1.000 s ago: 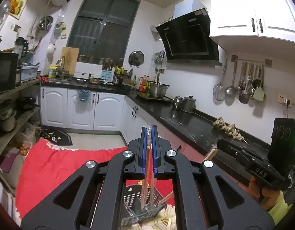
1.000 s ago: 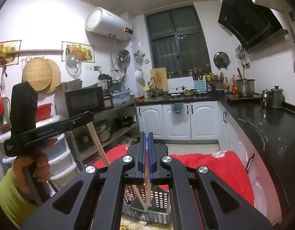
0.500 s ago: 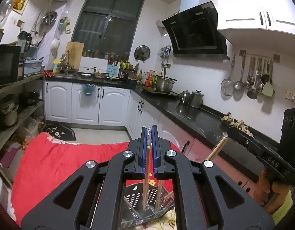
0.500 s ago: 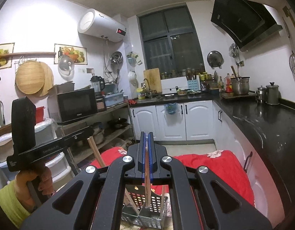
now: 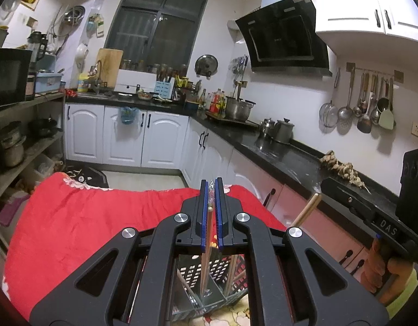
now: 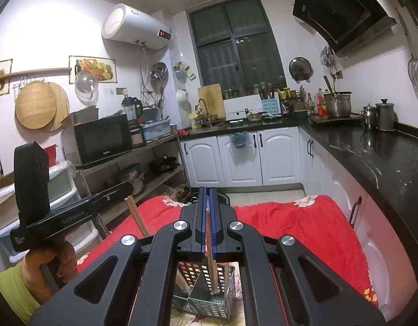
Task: Organize utensils
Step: 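Lower the chopstick into the caddy slot and open the left tool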
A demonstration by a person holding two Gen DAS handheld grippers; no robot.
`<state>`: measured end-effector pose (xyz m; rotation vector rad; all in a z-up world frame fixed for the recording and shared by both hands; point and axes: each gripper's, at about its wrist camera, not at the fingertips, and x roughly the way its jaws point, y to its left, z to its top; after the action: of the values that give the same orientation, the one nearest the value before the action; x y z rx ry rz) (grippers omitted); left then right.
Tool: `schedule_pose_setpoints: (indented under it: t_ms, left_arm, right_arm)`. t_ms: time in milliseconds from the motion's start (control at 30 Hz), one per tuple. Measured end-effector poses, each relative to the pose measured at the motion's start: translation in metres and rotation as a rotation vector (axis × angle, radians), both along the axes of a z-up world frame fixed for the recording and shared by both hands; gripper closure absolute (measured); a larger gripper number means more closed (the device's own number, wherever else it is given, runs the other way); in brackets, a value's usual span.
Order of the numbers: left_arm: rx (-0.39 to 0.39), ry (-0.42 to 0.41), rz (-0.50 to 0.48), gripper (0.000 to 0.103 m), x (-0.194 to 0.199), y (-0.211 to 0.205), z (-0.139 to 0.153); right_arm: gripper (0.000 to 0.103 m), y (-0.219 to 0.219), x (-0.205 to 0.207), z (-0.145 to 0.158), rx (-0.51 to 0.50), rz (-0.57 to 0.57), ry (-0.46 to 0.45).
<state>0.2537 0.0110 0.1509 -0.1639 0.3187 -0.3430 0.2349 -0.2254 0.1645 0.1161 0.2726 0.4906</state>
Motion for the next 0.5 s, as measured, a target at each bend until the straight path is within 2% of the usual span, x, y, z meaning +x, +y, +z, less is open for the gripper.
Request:
schedule_pose_setpoints:
  t_ms: [500]
  left_arm:
    - [0.005, 0.057, -0.015, 0.100, 0.006, -0.008, -0.034]
  right_arm:
    - [0.100, 0.013, 0.014, -0.039, 0.003, 0.012, 0.080]
